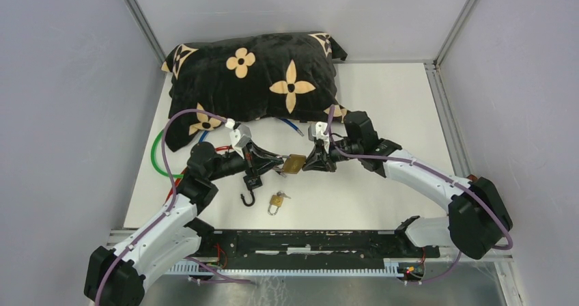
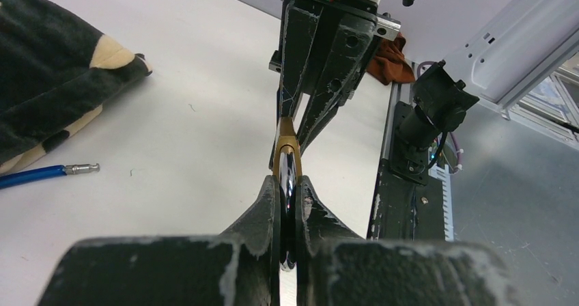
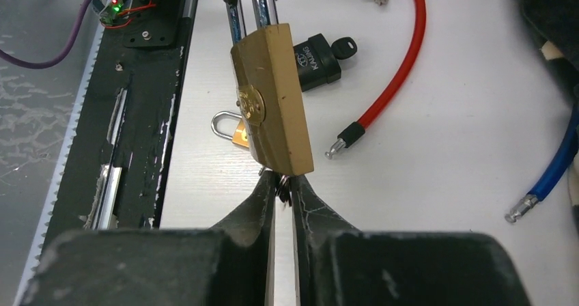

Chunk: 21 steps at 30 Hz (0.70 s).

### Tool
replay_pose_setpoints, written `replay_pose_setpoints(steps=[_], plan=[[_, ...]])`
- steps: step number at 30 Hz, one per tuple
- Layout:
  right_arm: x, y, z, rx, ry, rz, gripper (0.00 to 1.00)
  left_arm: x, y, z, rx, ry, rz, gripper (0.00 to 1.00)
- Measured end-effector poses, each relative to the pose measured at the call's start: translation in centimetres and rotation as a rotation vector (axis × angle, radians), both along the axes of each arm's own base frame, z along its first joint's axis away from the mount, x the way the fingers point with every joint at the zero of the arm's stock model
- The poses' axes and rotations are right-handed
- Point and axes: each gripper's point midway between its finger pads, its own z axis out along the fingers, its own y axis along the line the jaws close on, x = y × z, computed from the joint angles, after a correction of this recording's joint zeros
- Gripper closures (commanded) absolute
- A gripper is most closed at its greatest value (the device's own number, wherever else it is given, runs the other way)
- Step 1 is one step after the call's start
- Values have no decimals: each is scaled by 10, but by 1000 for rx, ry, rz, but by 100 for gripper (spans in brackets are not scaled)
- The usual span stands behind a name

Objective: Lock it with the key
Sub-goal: Lock the lock, then place the key at the center of the board.

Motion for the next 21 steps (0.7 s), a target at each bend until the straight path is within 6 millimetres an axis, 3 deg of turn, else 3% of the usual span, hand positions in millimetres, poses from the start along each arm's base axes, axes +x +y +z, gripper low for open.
replay_pose_setpoints(steps=[11, 13, 16, 18, 21], plan=[[21, -8, -6, -9, 8, -104, 100, 10, 10, -3, 39, -16, 45, 98], [39, -27, -14, -18, 42, -219, 100, 17, 16, 2, 54, -42, 78, 98], [80, -84, -48, -81, 138, -506, 100, 27, 27, 9, 64, -80, 140, 98], [90, -112, -69, -112, 215, -646, 100, 29, 30, 11, 68, -104, 156, 98], [93, -138, -90, -137, 318, -792, 100, 30, 30, 8, 77, -103, 154, 98]])
